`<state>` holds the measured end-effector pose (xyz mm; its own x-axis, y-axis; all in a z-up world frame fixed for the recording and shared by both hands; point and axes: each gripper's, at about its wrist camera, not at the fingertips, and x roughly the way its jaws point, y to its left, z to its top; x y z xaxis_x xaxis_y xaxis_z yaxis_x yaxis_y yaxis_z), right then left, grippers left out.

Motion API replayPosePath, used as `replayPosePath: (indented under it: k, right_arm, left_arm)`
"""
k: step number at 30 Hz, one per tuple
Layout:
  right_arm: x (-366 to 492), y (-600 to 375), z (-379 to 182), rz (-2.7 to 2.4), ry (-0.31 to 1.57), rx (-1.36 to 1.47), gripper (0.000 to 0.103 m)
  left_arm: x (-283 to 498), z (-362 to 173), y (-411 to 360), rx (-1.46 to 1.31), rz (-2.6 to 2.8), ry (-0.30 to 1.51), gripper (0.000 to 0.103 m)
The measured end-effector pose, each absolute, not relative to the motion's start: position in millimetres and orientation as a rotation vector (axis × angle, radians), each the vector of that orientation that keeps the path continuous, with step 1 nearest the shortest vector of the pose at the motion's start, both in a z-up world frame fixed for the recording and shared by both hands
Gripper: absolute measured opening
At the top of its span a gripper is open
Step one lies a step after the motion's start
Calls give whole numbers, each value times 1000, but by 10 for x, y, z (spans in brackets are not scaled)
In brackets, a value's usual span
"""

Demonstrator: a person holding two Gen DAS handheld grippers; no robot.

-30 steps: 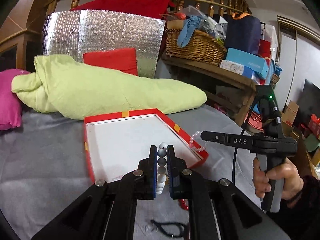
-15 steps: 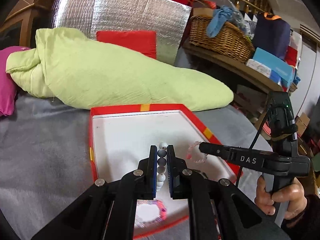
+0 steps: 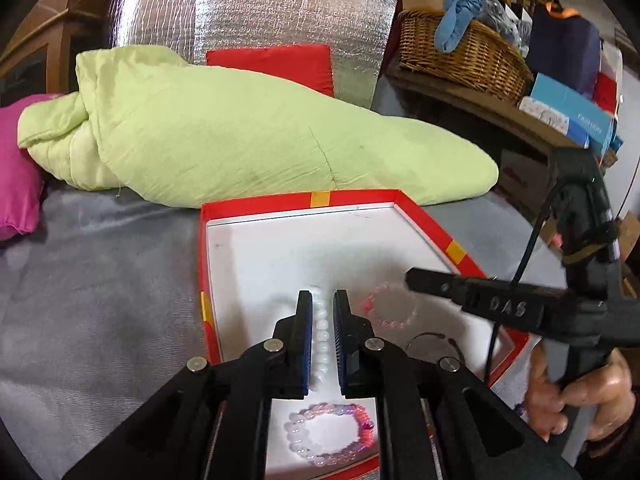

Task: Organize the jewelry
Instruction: 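Carry both bracelets into the red box and open both tools, then lift both open tools out of the red box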

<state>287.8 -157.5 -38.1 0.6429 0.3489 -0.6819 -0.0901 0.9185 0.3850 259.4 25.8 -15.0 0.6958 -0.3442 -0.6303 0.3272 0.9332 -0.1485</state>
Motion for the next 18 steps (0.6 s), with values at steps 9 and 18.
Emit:
replayPosePath:
  k: [9,18]
  right_arm:
    - [2725,-1754,-241,217,831,322,28]
    - [2505,-1924,-92,206,841,373,34]
  left_arm:
    - [2460,-29,301,2,-295,664,53]
    - [2210,133,368,50,-227,653,70]
